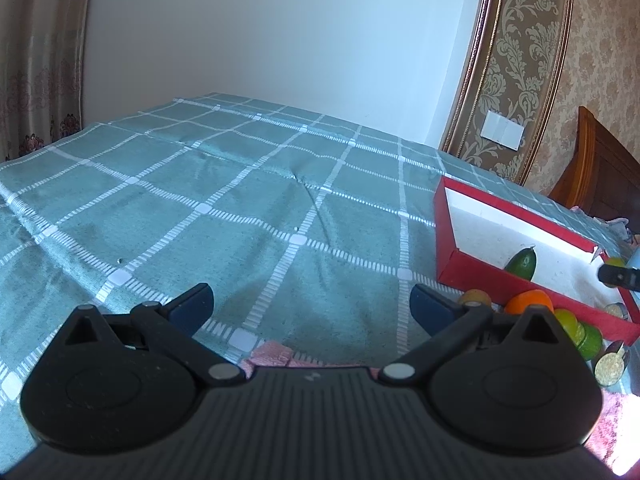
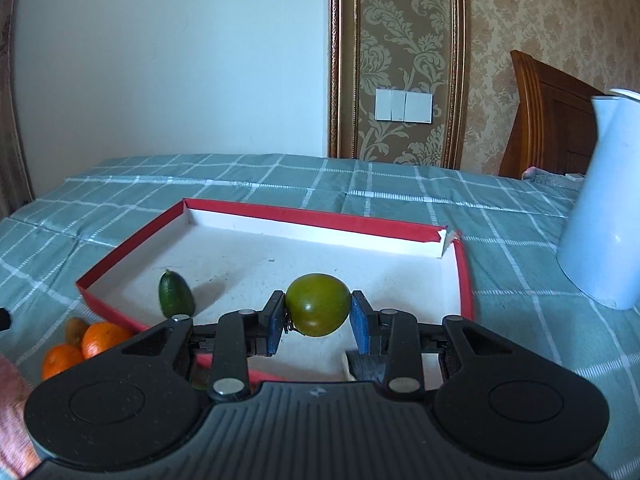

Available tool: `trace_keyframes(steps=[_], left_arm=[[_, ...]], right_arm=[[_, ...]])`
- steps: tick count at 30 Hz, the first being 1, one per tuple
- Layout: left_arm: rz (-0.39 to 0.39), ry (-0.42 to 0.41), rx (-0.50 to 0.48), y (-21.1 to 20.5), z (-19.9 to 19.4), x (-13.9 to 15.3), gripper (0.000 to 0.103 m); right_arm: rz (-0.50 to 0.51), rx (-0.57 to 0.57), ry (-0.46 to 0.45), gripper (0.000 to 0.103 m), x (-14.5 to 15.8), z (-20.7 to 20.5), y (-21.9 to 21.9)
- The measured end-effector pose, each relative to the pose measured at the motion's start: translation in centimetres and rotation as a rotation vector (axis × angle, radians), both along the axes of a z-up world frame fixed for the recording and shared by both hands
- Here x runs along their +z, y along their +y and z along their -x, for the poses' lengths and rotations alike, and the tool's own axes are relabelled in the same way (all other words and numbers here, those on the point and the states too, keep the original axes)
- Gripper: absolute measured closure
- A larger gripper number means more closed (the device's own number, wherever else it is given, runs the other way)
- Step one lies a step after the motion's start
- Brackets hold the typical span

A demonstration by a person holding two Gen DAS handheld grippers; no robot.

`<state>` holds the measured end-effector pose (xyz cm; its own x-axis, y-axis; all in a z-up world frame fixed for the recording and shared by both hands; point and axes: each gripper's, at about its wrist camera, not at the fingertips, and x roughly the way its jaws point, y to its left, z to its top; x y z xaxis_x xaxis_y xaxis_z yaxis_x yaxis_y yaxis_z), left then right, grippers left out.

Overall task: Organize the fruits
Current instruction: 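Carry the green tomato into the red tray and open the right gripper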

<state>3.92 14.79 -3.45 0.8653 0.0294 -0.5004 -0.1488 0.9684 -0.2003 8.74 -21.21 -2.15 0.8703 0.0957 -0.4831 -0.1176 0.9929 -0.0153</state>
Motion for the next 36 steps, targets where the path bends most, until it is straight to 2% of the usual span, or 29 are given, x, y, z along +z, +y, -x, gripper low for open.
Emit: trace_keyframes(steps=[10,14,26,28,29,32,36], left_arm=[[-0.007,0.008,0.001,-0.2,-0.1,0.0,0.0],[-0.007,0.011,0.001,-0.2,-0.2,0.0,0.0],[-0.008,0.016,0.0,-0.3,-0.2,-0.1,0.0],[-0.009,0.017,0.001,-0.2,-0.2,-0.1,0.0],[-0.009,0.018,0.001,-0.2,-0.3,-0.1,0.0],[-0.009,0.022,0.002,-0.2,-0.3,-0.1,0.0],[-0.005,0.029,0.007,-0.1,-0.4,-0.2,0.0]], right_arm=[[0.008,-0.019,0.082,0.069,-2.2,-4.1,0.7],[0.0,-0.015,0.108,0.069,-2.8,-4.5,0.6],[-0.034,-0.009,0.105,0.068,-2.9,-4.5,0.2],[-0.049,0.007,0.103,0.064,-2.8,-4.1,-0.1],[-0.068,0.018,0.09,0.058,-2.6,-3.8,-0.3],[-0.095,0.008,0.036,0.025,-1.8,-2.4,-0.7],[-0.115,-0.002,-0.034,0.024,-0.8,0.0,-1.4]])
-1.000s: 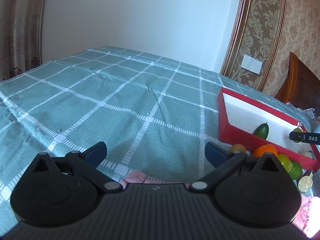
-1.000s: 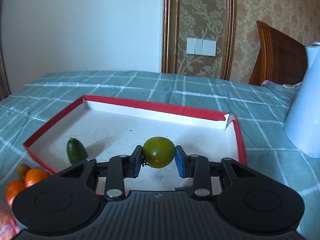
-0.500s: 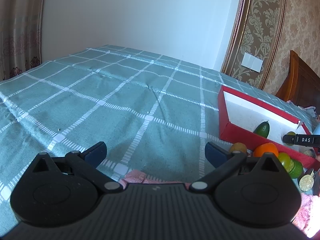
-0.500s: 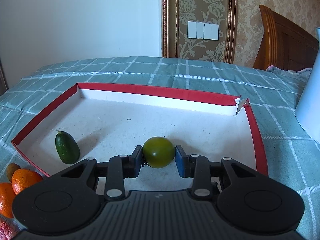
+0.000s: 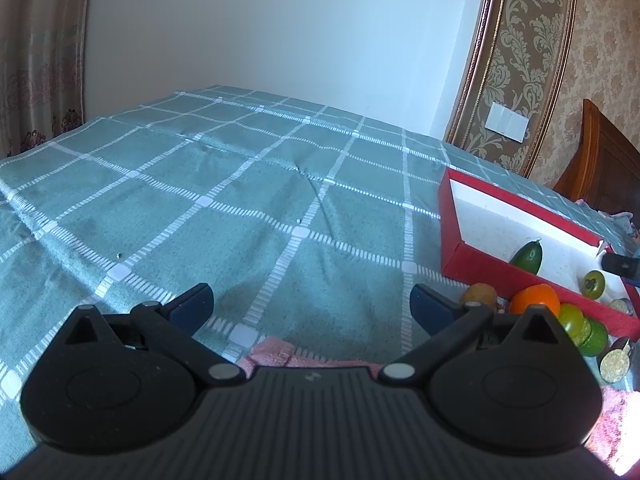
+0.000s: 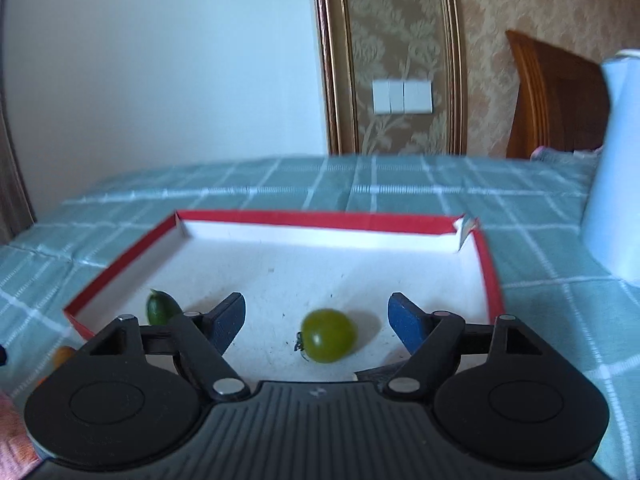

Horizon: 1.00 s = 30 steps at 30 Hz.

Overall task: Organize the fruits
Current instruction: 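Carry the green tomato into the red tray and open the right gripper, then grasp the mandarin orange with the left gripper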

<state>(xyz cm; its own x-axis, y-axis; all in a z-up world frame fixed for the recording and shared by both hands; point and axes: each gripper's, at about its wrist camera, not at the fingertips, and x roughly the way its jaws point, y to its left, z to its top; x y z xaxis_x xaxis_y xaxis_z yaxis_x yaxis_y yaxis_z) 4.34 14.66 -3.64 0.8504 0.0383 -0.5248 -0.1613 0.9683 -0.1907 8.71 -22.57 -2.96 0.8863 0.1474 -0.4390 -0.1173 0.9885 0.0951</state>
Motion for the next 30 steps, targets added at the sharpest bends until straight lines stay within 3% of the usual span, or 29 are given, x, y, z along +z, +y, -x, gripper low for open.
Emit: trace_keyframes(steps=[3,6,11,18,21,26,30], left_arm=[[0.005,-0.001,0.0,0.1,0.0,0.0,0.0],[0.01,-0.006,0.001,0.1,0.2,0.0,0.0],[-0.019,-0.029,-0.033,-0.6,1.4,0.5,0.0],[-0.061,-0.058,-0.137,-4.1,3.5,3.0,0.0],[-0.145,-0.065,-0.184,-6.9,3.5,3.6,0.0],[-0.357,-0.063,-0.166,-11.3,2.6,3.4,0.0],[-0.414,-0.039,-0.144,-12.8,1.7,3.0,0.0]], right_arm=[[0.0,0.057,-0.024,0.024,0.5,2.4,-0.3],[0.1,0.091,-0.082,0.024,0.5,5.2,0.3],[0.204,-0.085,-0.249,0.023,0.2,8.5,-0.3],[0.011,-0.156,-0.229,0.015,-0.3,8.2,-4.1],[0.011,-0.159,-0.213,0.015,-0.6,8.0,-4.4],[0.036,-0.159,-0.227,0.015,-0.8,8.5,-4.1],[0.047,-0.156,-0.233,0.015,-0.9,8.7,-3.9]])
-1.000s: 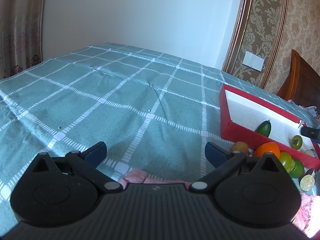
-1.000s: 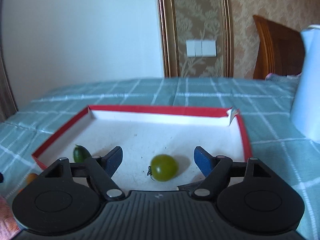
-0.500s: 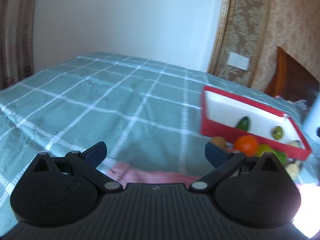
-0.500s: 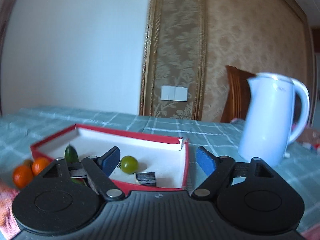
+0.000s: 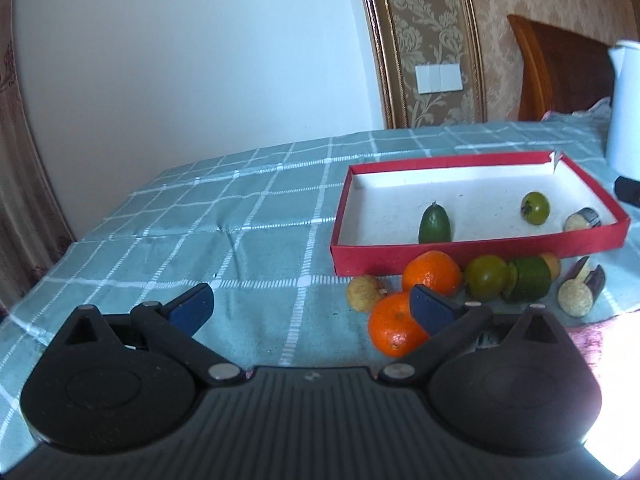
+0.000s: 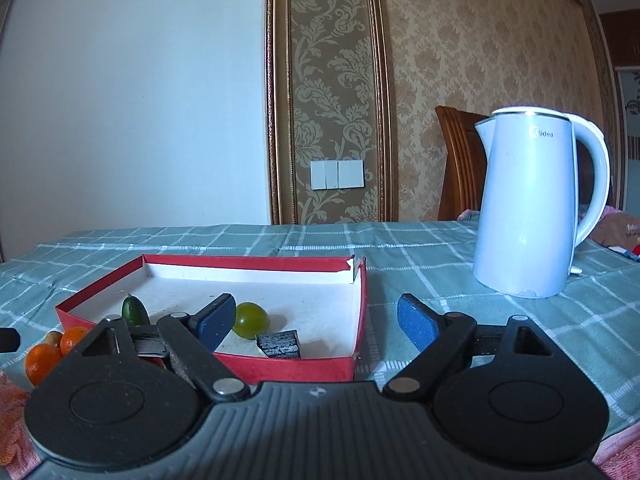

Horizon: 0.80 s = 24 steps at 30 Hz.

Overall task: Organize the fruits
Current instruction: 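Grasp the mandarin orange with the left gripper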

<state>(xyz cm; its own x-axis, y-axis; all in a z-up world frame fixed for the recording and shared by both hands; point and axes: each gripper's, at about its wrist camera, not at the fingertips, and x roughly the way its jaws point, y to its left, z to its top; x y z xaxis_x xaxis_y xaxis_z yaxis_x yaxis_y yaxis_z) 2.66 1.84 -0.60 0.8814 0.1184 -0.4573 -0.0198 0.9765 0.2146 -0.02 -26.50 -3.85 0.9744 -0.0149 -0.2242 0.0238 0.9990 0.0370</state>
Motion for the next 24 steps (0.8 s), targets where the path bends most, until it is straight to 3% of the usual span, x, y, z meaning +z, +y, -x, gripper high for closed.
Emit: trace_keyframes(steps=[3,9,15,18,22,24], left_arm=[[-0.02,0.034,-0.013,-0.7,-0.6,-0.4,0.0],[0.034,0.104,-0.042,-1.1,-1.8,-0.9,0.0],[0.026,0.137,-0.044,-1.6,-2.8,-1.7,0.001],[0.048,0.179,-0.054,-1.6,-3.4,-2.3,0.015],[0.079,0.198,-0.062,-1.4,-3.6,-2.8,0.024],[0.102,0.199,-0.079,-1.3,-3.6,-2.8,0.036]], right_arm=[[-0.002,0.004,-0.003,0.015,0.0,0.2,0.0],[0.014,0.002,-0.012,0.015,0.1,0.3,0.2],[0.013,0.01,-0.012,0.015,0.1,0.4,0.2],[0.013,0.011,-0.011,0.015,0.1,0.4,0.2],[0.014,0.008,-0.012,0.015,0.1,0.4,0.2],[0.014,0.009,-0.014,0.015,0.1,0.4,0.2]])
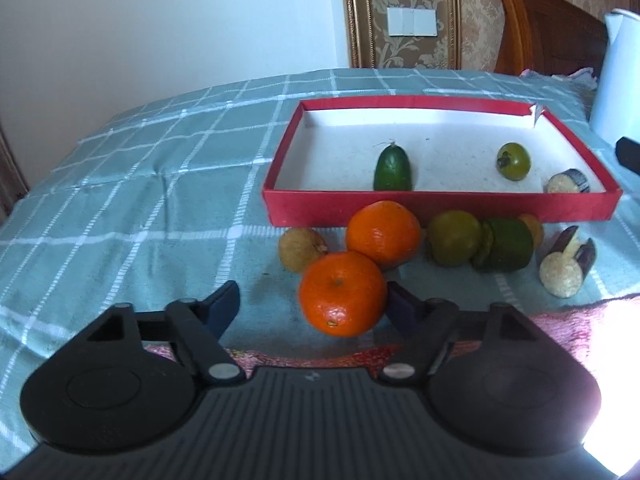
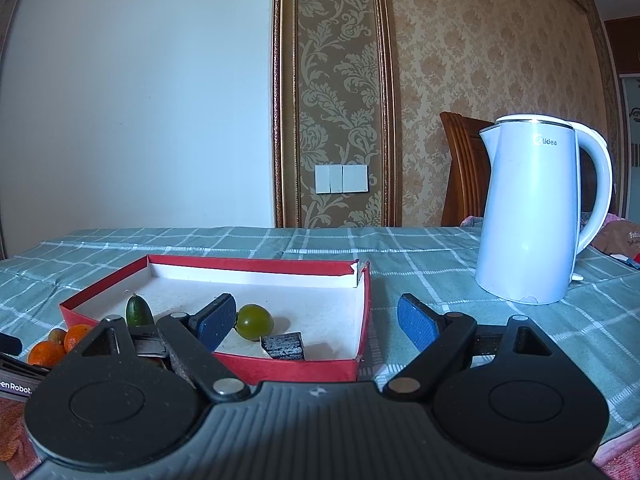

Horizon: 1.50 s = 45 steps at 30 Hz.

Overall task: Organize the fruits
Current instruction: 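Grasp the mandarin orange with the left gripper, then carry the mandarin into the red tray and open the left gripper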

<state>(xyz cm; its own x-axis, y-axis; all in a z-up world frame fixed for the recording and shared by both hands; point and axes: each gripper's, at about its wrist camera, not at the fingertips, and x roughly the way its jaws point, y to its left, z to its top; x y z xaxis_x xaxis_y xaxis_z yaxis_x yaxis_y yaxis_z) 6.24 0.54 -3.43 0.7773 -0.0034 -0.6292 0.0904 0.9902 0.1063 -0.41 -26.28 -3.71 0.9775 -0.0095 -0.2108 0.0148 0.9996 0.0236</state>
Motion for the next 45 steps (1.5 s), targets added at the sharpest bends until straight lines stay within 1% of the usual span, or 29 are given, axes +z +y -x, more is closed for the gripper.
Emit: trace_keyframes(steps=[1,3,4,5,6,16,21,26,31,39,42,45], left_arm=[[0.012,0.001,-0.011,0.0,0.0,0.0,0.039],[0.02,-0.002,-0.027,-0.2,0.1,0.0,0.05],[0.021,-0.005,-0.035,-0.3,0.2,0.0,0.052],[0.026,-0.007,-0.043,-0.4,0.2,0.0,0.058],[0.032,-0.007,-0.051,-0.5,0.4,0.0,0.061],[0.021,-0.011,-0.051,-0.5,1.1,0.6,0.062],[0.02,-0.047,-0.068,-0.3,1.7,2.4,0.062],[0.032,-0.09,-0.081,-0.3,1.1,4.6,0.062],[0.018,-0.125,-0.079,-0.6,-0.5,5.5,0.062],[0.029,-0.105,-0.076,-0.9,-5.8,4.8,0.062],[0.01,-0.112,-0.085,-1.7,-7.4,4.4,0.062],[-0.007,-0.099,-0.082,-2.3,-8.9,3.6,0.062]], right_arm=[[0.0,0.0,0.001,0.015,0.0,0.0,0.0],[0.001,-0.001,0.002,0.015,0.0,0.0,0.0],[0.001,-0.002,0.001,0.015,0.0,0.0,-0.1],[0.002,-0.003,0.001,0.015,0.0,0.0,-0.1],[0.003,-0.005,0.002,0.015,0.0,-0.1,-0.1],[0.008,-0.014,0.01,0.015,-0.1,-0.2,-0.1],[0.004,-0.016,0.01,0.015,-0.1,-0.2,-0.2],[0.007,-0.019,0.016,0.015,-0.2,-0.3,-0.1],[0.009,-0.02,0.021,0.015,-0.2,-0.4,-0.1],[0.013,-0.022,0.029,0.015,-0.3,-0.5,-0.1],[0.015,-0.02,0.037,0.015,-0.4,-0.6,-0.1],[0.018,-0.02,0.043,0.015,-0.5,-0.8,-0.1]])
